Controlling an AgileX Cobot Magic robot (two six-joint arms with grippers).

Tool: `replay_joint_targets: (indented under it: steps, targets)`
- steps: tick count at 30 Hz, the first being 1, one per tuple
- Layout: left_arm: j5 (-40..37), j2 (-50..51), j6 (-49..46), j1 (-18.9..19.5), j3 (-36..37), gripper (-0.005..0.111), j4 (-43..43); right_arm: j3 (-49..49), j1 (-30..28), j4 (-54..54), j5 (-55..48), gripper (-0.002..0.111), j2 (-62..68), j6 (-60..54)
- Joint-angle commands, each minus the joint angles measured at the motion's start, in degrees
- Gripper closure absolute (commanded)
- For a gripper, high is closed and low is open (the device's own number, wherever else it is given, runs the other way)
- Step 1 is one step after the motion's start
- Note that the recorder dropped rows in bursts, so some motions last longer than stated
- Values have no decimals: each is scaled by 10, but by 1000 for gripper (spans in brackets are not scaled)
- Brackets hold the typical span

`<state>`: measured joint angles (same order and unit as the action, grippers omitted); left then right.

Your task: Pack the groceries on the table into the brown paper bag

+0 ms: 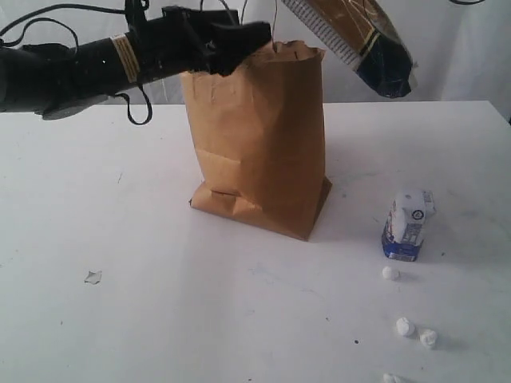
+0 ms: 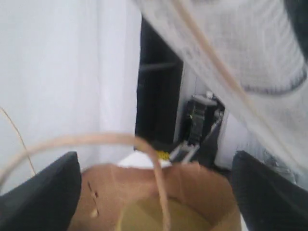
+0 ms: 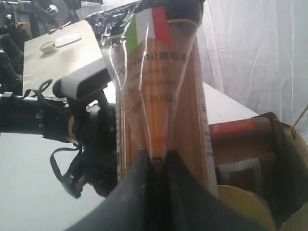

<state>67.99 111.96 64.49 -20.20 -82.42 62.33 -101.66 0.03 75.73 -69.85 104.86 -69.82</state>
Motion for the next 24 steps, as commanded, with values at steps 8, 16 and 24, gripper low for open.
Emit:
replay_joint_targets:
  steps: [8, 16, 24]
  targets:
    - [20, -3, 6, -5, -10, 21, -166, -11, 59, 7, -1, 108, -11, -50]
    - [20, -16, 55, -5, -17, 21, -66, -11, 59, 39, -1, 108, -13, -50]
    - [20, -21, 116, -5, -17, 21, 149, -11, 59, 37, 28, 108, -15, -50]
